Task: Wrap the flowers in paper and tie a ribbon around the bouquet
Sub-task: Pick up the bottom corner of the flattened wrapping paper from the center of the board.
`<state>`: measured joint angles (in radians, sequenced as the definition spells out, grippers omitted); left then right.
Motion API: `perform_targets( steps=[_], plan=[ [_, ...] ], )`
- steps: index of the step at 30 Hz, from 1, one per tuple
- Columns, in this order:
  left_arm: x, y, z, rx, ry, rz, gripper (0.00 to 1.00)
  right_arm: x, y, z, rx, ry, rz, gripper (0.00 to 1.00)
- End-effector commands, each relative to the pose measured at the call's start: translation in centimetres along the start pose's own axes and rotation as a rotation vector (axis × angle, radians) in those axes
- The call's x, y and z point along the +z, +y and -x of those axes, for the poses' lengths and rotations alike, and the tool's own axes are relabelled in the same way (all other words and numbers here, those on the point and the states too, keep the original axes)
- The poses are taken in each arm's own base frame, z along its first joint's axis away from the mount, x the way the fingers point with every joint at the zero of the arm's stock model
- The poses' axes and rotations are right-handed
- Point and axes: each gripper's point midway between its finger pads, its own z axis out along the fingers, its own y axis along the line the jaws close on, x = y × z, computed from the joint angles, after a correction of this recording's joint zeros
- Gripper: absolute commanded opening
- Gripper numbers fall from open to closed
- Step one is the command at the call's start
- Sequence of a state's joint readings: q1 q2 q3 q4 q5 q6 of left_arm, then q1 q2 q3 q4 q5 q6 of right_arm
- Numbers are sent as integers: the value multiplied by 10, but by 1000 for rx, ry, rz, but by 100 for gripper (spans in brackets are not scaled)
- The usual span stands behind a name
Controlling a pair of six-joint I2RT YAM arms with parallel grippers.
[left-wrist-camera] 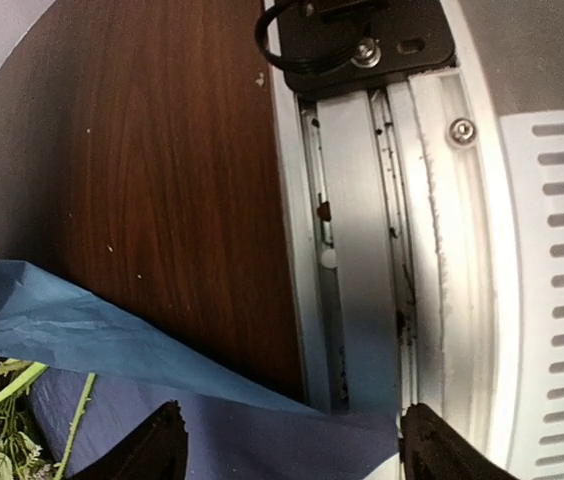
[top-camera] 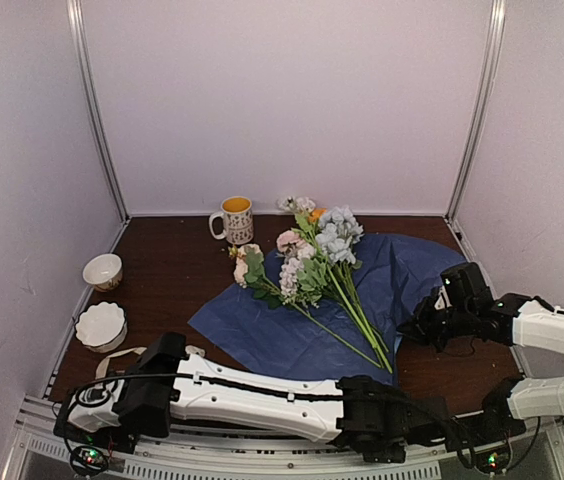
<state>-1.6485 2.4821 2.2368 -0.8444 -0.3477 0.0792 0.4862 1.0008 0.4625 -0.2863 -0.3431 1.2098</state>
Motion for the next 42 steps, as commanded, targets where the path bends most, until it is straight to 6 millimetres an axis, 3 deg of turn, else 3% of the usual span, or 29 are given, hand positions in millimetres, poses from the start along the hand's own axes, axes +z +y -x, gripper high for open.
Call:
perform_targets(
  steps=[1,11,19,26,34,42],
  plan=[
    [7,18,-7,-62,28,39,74,-2,4,8,-12,-36,13,0],
    [12,13,-9,-63,35,12,72,-3,8,9,-27,-37,11,0],
    [-6,-5,-4,-77,8,-124,74,-4,9,12,-48,-47,-3,0],
    [-7,-13,0,-62,-16,-169,71,-2,7,13,-53,-45,-13,0],
    [-5,-8,-2,-75,-4,-147,53,-4,10,15,-54,-50,-4,0],
    [-4,-5,-4,-82,3,-123,16,-5,9,15,-59,-51,-9,0]
  ],
)
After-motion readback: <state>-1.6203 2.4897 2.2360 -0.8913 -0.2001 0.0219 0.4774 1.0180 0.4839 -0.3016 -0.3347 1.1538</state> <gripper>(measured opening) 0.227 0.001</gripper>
